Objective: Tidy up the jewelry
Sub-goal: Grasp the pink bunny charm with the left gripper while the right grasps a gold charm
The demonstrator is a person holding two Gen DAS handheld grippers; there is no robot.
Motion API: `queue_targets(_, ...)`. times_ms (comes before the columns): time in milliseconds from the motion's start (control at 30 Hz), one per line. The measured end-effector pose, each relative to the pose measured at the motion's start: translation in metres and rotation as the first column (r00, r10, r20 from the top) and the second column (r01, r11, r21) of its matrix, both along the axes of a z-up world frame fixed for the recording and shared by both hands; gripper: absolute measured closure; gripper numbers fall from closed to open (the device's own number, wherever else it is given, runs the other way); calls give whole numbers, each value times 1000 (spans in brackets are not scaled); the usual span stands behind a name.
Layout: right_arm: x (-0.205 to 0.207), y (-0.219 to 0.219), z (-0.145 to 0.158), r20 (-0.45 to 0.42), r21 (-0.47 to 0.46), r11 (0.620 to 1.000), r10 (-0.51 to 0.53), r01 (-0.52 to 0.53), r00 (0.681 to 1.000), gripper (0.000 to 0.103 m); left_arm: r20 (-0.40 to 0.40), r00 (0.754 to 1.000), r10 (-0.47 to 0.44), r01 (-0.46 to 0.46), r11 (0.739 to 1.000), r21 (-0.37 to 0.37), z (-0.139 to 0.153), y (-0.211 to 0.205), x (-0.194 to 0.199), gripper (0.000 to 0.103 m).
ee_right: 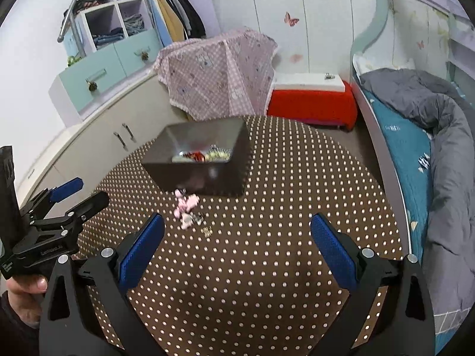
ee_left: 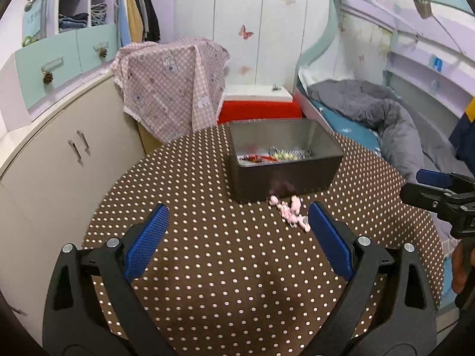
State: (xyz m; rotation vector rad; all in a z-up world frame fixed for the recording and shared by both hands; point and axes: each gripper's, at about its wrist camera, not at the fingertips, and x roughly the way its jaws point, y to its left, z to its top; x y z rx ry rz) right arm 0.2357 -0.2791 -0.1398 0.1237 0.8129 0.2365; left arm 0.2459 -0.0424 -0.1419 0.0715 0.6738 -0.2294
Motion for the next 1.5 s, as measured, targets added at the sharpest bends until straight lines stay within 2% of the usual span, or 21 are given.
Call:
queue_targets(467, 8, -6, -25, -70, 10, 1000, 1, -1, 998, 8, -135, 990, -43, 52, 996, 69, -51, -32, 39, 10)
queue_targets(667, 18, 13, -42, -98, -33, 996, 74, -78, 992, 8, -142, 989, -30, 38, 998, 48, -52, -22, 34, 10)
queue_targets(733, 24, 26, -48, -99, -61, 990, 119, -126, 988, 15, -145, 989, -16, 22, 999, 40, -52, -14, 31, 10)
queue_targets(800, 30, 36, -54, -113, -78, 984, 153, -162, 982, 33, -148, 989, -5, 10, 999, 33, -53, -8, 29, 10)
queue_targets(867, 37, 46, -60, -121, -98, 977, 178, -190, 977, 46, -152, 988, 7, -2, 1000, 30, -53, -3, 26, 10)
queue_targets(933, 41, 54, -63, -113, -136, 969, 192, -207, 975, 51, -155, 988, 13, -8, 1000, 30, -54, -1, 26, 10)
queue_targets(967, 42, 57, -63, -108, -151, 964, 202, -217, 973, 57, -155, 988, 15, -11, 1000, 29, -54, 0, 27, 10)
queue_targets(1033, 41, 61, -63, -100, -187, 954, 219, -234, 971, 71, -155, 988, 13, -9, 1000, 27, -54, 1, 27, 10)
queue_targets(1067, 40, 62, -64, -97, -195, 950, 227, -242, 969, 84, -155, 988, 10, -7, 1000, 25, -54, 0, 27, 10)
queue_targets(1100, 39, 62, -64, -96, -191, 949, 238, -252, 967, 89, -156, 988, 4, -1, 1000, 22, -54, -3, 27, 10)
queue_targets(1267, 36, 56, -65, -92, -188, 946, 250, -263, 964, 96, -168, 985, -24, 28, 999, 18, -56, -18, 28, 10)
queue_targets(1500, 30, 35, -64, -85, -157, 963, 209, -221, 974, 97, -194, 980, -40, 43, 999, 15, -59, -37, 34, 10)
